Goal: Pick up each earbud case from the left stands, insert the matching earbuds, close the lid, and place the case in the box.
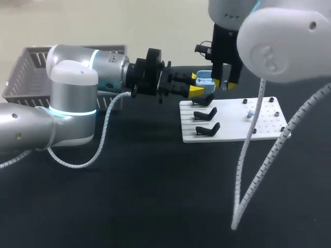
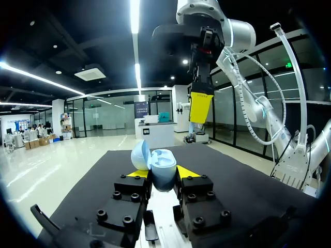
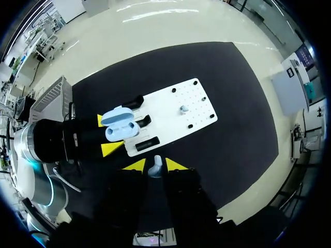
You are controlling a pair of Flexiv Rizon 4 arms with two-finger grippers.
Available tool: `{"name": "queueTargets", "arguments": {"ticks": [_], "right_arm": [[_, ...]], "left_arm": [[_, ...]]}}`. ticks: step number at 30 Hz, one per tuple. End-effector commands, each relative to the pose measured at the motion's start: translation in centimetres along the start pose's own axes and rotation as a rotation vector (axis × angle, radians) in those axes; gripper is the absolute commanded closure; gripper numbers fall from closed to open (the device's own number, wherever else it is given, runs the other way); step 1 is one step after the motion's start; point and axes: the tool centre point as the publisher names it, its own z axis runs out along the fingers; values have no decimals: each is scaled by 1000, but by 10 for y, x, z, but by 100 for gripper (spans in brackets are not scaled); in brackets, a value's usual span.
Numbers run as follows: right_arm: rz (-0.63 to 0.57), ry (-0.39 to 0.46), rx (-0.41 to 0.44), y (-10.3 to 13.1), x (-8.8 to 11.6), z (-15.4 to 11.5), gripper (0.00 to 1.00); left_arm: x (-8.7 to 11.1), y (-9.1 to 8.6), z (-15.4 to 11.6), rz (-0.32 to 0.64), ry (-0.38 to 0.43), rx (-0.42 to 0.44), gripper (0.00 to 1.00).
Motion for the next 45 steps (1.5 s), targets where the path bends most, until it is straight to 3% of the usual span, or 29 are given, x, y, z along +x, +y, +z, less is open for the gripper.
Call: {"name": "queueTargets", "arguments": {"ticks": [1,10,26,45], "right_arm": [[0,4,5,2,-1,0,100],[0,4,5,2,-1,0,100],[254,45,68,27,-16,-15,100],[262,74,68,38,-23,1,100]], "left_arm": [[1,0,0,1,-1,-1,100],[1,0,0,1,-1,-1,100],[1,0,0,1,-1,-1,100],[1,0,0,1,-1,-1,100]]}}
